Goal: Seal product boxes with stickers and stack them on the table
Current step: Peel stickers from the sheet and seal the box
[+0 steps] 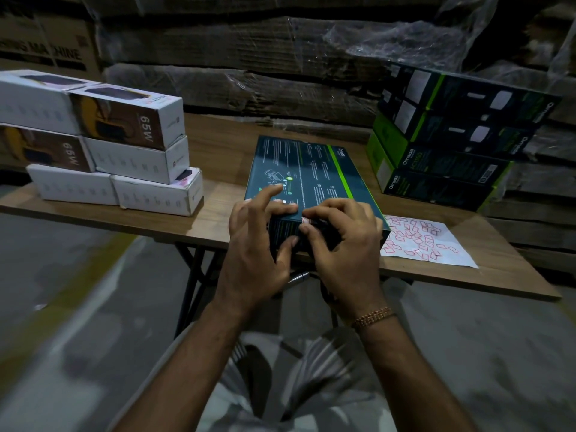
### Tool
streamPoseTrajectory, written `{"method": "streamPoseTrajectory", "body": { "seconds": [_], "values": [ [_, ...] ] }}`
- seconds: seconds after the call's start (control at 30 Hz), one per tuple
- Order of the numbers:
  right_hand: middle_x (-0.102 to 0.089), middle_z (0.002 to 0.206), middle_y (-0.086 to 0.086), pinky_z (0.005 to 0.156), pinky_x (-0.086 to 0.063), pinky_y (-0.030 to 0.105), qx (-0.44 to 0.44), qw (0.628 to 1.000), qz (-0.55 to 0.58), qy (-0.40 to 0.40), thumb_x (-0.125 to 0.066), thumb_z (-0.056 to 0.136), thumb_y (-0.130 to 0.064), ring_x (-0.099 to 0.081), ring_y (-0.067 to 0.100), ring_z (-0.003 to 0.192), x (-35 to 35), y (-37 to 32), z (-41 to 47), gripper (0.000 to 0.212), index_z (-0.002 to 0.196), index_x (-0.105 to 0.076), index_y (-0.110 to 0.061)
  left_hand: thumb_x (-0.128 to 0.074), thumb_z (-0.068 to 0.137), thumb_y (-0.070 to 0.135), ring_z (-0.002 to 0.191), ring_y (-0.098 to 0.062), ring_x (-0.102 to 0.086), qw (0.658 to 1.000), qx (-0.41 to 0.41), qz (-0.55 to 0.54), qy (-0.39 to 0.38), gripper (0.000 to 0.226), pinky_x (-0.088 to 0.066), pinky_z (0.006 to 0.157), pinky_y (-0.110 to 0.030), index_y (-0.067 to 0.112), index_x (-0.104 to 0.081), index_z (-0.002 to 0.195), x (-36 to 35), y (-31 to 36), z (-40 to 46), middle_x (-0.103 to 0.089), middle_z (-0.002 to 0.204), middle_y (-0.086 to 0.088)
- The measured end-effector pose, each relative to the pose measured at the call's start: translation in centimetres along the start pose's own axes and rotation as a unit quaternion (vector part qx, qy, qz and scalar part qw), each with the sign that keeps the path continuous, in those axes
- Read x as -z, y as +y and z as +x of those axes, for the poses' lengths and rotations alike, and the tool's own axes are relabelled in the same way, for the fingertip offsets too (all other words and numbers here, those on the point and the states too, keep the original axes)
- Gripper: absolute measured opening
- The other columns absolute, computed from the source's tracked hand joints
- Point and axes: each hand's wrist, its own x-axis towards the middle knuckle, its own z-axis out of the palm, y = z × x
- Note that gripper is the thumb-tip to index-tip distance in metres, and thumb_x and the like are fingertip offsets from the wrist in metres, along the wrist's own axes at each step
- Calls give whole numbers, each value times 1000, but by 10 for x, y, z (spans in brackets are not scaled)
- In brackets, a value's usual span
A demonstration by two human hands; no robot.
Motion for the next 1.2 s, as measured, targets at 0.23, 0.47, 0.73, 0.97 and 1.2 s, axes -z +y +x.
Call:
{"method": "streamPoseTrajectory", "body": {
  "seconds": [0.23, 0.47, 0.73, 0.97, 1.2],
  "values": [
    [-66, 105, -18, 94, -39, 41, -22, 999, 28, -10, -81, 87, -34, -57, 11, 107, 4, -4, 5, 15, 99, -72, -33, -82, 85, 3, 135, -12, -50, 1000, -3, 11, -3, 91, -39, 115, -62, 22, -30, 158, -1, -1, 1, -68, 128, 11],
    [-64, 112, -13, 95, -39, 44, -2, 1000, 9, 2, -80, 92, -31, -58, 15, 111, 1, -2, 0, 10, 102, -78, -30, -81, 84, 4, 137, -9, -46, 1000, 7, 12, -3, 91, -43, 113, -59, 22, -31, 158, 0, 1, 0, -67, 129, 14],
    [-60, 121, -17, 99, -39, 44, 0, 998, -18, -57, -84, 84, -28, -53, 12, 118, 11, 0, 0, 39, 121, -76, -33, -83, 83, 3, 137, 7, -38, 1000, 8, 21, 2, 90, -42, 113, -61, 16, -35, 158, 3, 3, 1, -65, 128, 15],
    [-65, 114, -15, 95, -41, 44, 2, 1000, 8, 24, -78, 94, -36, -58, 13, 110, 2, -1, -3, 16, 109, -77, -30, -83, 84, 3, 136, 2, -42, 1000, -1, 29, -4, 90, -41, 114, -60, 17, -35, 158, 1, -1, 1, -66, 128, 13],
    [-63, 120, -12, 96, -37, 40, 28, 998, -46, -18, -81, 89, -31, -56, 18, 115, 5, 4, 0, 31, 120, -76, -30, -83, 83, 2, 136, -9, -47, 999, -3, 32, -5, 90, -39, 116, -58, 15, -36, 158, 1, -1, 1, -66, 127, 13]
  ]
}}
